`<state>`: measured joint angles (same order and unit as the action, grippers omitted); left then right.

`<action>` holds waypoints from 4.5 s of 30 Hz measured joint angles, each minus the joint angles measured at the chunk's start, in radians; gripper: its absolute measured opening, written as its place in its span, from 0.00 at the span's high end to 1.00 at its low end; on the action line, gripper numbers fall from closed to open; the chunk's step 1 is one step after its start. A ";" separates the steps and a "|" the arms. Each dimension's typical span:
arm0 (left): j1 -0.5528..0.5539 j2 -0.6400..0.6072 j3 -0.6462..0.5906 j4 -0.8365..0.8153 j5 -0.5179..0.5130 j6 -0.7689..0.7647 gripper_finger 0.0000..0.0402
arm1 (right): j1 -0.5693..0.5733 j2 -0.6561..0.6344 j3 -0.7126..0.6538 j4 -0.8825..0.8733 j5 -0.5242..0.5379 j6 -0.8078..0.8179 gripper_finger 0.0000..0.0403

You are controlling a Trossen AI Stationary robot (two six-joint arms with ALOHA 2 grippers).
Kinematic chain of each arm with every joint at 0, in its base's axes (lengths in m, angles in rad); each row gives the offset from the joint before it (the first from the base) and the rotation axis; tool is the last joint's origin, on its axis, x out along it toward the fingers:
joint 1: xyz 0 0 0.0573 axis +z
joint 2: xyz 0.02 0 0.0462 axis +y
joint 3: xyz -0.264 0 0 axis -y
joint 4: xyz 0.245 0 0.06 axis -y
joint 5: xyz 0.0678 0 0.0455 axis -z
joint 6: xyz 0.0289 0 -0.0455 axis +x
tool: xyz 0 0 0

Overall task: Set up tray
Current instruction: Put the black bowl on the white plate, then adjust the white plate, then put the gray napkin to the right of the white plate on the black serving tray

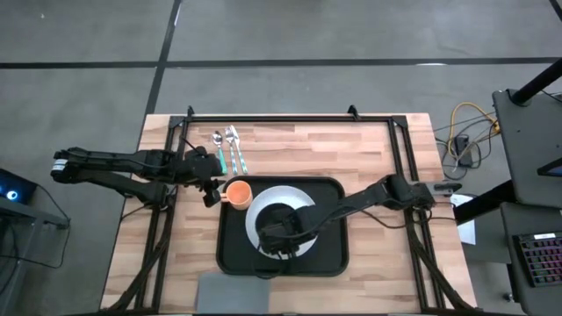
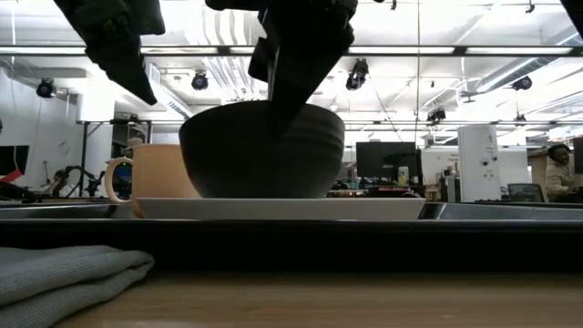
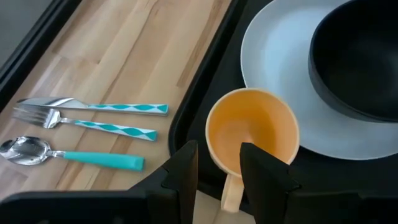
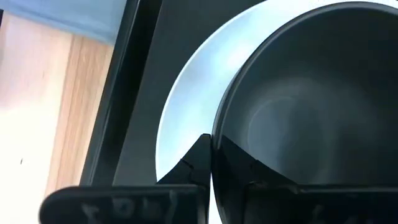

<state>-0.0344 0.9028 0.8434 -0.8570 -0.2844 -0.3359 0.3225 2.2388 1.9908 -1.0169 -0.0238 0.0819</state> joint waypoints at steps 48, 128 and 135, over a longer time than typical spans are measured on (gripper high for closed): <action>0.000 0.000 0.001 0.008 -0.001 0.002 0.75 | 0.021 -0.456 -0.658 0.064 0.260 0.550 0.70; 0.000 -0.038 0.000 0.007 -0.060 0.027 0.75 | 0.222 -0.012 0.015 0.204 0.129 -0.159 0.59; 0.000 -0.032 0.000 0.009 -0.060 0.024 0.75 | 0.295 0.037 0.014 0.212 0.267 -0.309 0.62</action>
<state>-0.0343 0.8711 0.8433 -0.8482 -0.3439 -0.3120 0.6172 2.2757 2.0052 -0.8051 0.2427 -0.2273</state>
